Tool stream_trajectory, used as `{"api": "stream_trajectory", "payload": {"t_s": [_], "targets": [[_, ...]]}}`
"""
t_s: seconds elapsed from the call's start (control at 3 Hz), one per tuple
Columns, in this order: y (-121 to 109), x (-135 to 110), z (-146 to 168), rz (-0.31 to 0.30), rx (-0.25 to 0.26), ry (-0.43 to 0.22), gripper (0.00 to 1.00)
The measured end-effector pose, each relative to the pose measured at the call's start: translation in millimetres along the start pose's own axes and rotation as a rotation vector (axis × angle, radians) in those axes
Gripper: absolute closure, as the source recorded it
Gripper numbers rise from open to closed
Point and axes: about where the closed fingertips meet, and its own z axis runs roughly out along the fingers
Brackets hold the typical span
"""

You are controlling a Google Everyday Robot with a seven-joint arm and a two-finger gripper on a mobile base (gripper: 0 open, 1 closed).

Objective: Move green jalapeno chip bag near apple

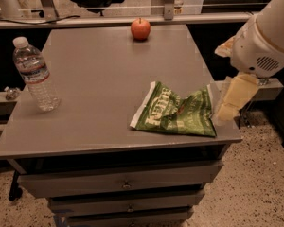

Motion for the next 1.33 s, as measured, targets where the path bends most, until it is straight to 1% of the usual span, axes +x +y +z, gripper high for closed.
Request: {"api": "stream_trajectory", "payload": {"t_s": [0.33,0.67,1.0,1.33], "targets": [[-2,-17,32,0.002,-0.031,-0.058,0.00],[0,-25,61,0.010,-0.059,-0.101,0.00],[1,-30,81,0.024,-0.077,-0.136,0.00],[2,-40,97,0.033,-0.087,-0.169,0.20]]}}
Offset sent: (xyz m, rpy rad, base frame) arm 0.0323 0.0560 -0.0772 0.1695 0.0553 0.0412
